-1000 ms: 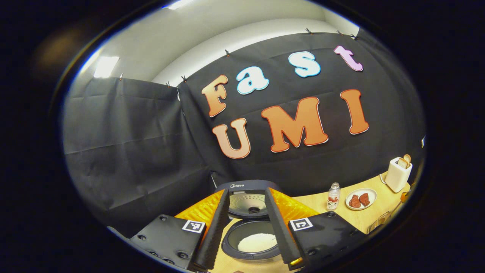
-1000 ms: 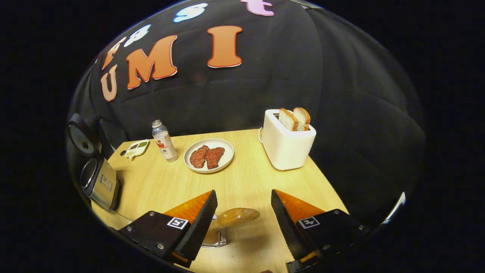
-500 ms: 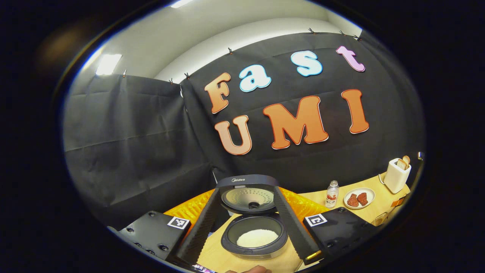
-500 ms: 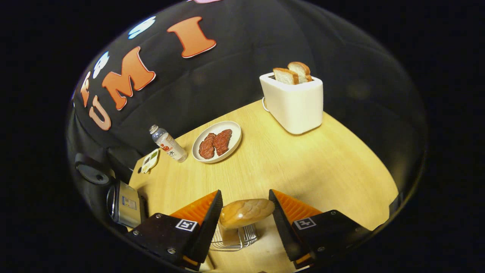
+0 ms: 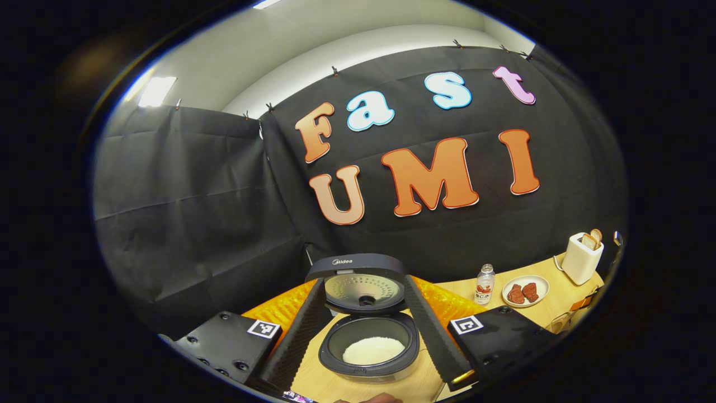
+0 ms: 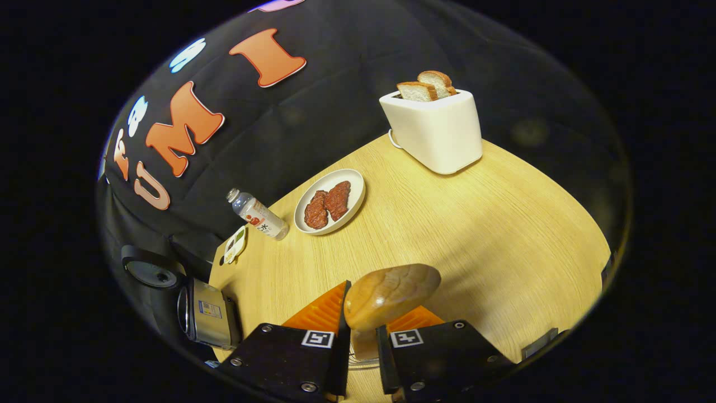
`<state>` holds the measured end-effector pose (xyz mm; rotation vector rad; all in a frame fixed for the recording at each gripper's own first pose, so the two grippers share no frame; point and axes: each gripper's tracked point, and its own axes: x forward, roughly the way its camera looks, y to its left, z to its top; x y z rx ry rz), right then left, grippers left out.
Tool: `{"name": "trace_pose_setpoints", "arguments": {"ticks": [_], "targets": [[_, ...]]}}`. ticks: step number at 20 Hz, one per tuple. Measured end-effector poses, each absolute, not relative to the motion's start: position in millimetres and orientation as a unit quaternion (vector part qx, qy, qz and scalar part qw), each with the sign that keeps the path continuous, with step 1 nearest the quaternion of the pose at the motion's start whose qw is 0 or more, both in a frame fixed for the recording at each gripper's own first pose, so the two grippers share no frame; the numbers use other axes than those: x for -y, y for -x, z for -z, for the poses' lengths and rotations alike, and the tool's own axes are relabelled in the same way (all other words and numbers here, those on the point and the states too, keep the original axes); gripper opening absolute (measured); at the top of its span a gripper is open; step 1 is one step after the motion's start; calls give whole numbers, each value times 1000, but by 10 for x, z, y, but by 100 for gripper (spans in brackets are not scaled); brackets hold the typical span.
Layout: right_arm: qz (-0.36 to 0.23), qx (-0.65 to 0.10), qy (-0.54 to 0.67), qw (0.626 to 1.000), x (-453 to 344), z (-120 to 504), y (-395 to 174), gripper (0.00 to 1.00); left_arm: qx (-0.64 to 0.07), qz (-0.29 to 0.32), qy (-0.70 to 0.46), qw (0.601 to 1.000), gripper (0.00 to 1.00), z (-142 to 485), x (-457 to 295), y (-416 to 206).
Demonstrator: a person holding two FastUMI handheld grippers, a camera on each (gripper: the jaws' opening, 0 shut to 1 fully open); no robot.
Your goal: Close the left gripper, press the button to open the rice cooker; take a wooden spoon from the chopstick holder with the right hand, scoop a spoonful of rice and pour it into the rice cooker, then put the wooden spoon back into the chopstick holder.
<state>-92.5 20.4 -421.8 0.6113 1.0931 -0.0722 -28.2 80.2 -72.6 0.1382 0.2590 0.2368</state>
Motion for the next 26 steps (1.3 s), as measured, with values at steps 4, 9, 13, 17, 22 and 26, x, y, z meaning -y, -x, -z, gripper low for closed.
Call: {"name": "trace_pose_setpoints", "arguments": {"ticks": [4,9,13,17,22,26], "targets": [[38,-510,-302,805,-279,4133,1020,21,-128,-112,-65,983,87,778,-849,262],[54,-512,-299,804,-266,4086,1120,17,-135,-95,-41,986,87,912,-853,220],[70,-495,-297,813,-177,3863,1063,17,-134,-88,-35,986,98,976,-907,174],[68,-475,-303,823,-177,3527,978,17,-133,-81,-25,987,100,1040,-951,140],[36,-449,-303,840,-337,3039,943,17,-138,-70,-8,988,91,1152,-974,94],[2,-437,-302,847,-579,2757,953,17,-145,-64,0,987,100,1263,-1021,52]]}}
